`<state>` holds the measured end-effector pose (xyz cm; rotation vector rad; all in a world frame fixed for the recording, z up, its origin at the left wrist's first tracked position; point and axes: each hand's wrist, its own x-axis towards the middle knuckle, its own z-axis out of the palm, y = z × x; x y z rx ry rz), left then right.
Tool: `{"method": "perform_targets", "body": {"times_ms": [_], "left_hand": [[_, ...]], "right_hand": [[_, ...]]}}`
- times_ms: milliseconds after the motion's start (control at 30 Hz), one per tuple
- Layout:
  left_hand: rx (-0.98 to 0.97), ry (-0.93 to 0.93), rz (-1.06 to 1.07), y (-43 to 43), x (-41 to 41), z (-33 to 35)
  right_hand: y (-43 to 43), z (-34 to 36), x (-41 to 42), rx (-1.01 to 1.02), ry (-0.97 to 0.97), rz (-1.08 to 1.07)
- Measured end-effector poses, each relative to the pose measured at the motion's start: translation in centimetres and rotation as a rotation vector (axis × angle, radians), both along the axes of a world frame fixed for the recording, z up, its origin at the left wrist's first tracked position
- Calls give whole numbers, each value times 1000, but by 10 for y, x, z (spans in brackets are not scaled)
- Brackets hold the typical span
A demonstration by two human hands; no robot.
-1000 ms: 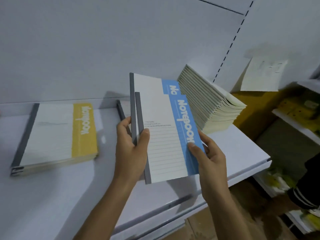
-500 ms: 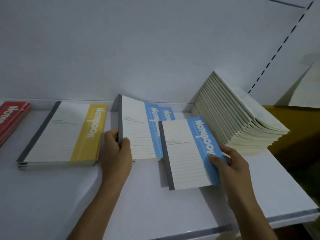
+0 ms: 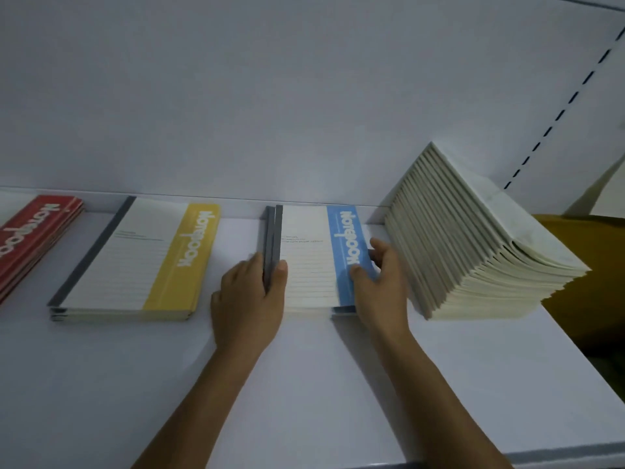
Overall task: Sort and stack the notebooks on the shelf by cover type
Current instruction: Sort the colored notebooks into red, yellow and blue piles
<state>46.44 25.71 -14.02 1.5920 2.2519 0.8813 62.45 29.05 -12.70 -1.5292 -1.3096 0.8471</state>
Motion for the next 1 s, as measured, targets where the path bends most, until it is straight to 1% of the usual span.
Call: {"method": "perform_targets", "body": {"times_ms": [67, 167, 233, 300, 333, 400, 467, 533, 600, 667, 800, 867, 1000], "left_hand": [[-8, 69, 32, 1, 3, -1], [10, -11, 19, 0, 1, 1], [-6, -38, -58, -5, 0, 0], [-38, -12, -143, -11, -4, -1], [-47, 1, -173, -13, -5, -1], [-32, -17, -189, -14, -7, -3], [-12, -35, -186, -13, -7, -3], [-29, 17, -220, -13, -8, -2], [-58, 60, -272, -12, -12, -3], [-25, 13, -276, -14, -14, -4], [88, -160, -191, -21, -12, -2], [111, -180, -179, -23, -11, -2], [31, -182, -176, -23, -8, 2]], "right_hand": [[1, -4, -3, -11, -157, -1], [4, -5, -1, -55, -236, 50], [4, -2, 9, -103, -210, 184], [-2, 3, 21, -73, -119, 366], [-6, 3, 27, -57, -129, 430], [-10, 0, 36, -45, -271, 505], [-8, -4, 39, 33, -415, 514], [-3, -3, 41, 112, -434, 495], [0, -3, 43, 130, -416, 489], [3, -6, 45, 140, -415, 484], [2, -10, 44, 191, -485, 472], [3, -12, 44, 205, -484, 475], [4, -17, 43, 265, -463, 465]]}}
